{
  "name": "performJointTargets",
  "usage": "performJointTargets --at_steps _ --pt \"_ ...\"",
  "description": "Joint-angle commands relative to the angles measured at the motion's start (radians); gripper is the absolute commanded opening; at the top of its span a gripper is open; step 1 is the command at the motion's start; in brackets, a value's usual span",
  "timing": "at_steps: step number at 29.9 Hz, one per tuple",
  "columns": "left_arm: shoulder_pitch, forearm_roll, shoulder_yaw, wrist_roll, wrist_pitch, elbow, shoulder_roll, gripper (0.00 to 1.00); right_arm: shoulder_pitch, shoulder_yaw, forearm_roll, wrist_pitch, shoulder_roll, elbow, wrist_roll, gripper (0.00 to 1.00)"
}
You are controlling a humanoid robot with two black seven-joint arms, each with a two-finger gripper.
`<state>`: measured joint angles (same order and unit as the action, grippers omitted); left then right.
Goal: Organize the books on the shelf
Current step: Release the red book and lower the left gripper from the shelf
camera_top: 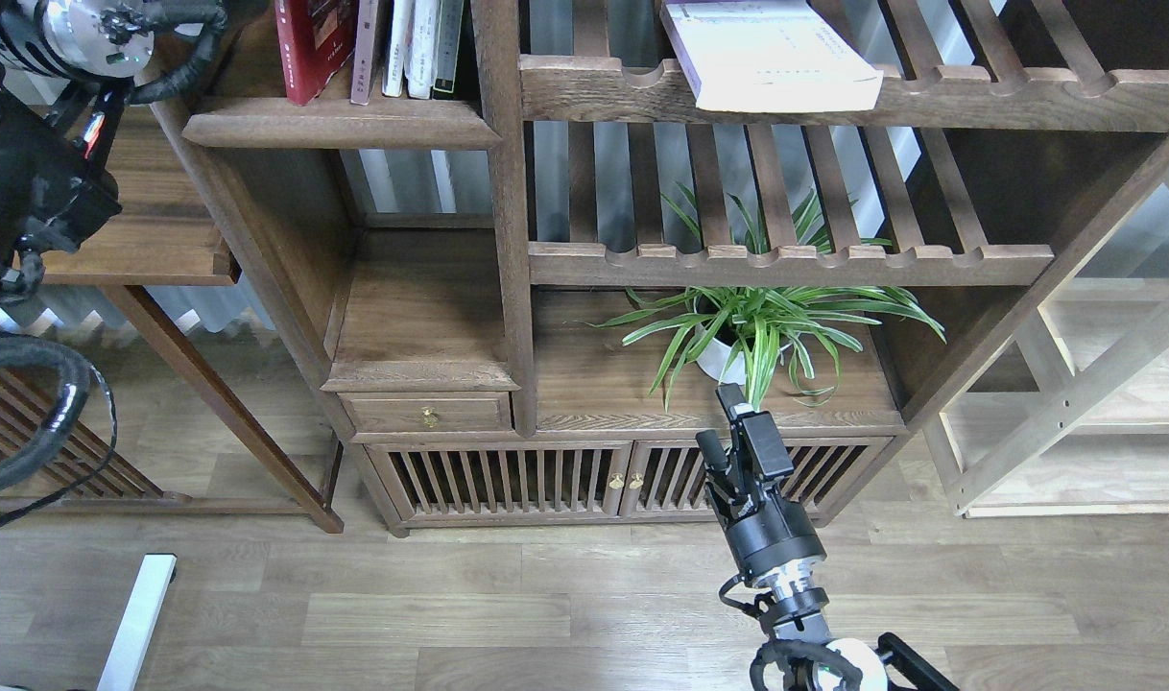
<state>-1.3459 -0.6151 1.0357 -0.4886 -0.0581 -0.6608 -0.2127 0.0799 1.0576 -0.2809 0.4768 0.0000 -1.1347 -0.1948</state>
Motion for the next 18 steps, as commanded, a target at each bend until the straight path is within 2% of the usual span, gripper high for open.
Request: performJointTargets --at_steps 1,18 --pt "-0.01 0.0 0.003 0.0 0.001 0.001 0.013 0.53 0.008 0.002 0.0 0.0 0.0 -0.002 0.0 0.99" --pt "-0.03 0.084 0.027 0.0 0.027 -0.002 0.044 0.62 0.026 0.004 0.0 0.011 0.0 -0.002 0.0 0.99"
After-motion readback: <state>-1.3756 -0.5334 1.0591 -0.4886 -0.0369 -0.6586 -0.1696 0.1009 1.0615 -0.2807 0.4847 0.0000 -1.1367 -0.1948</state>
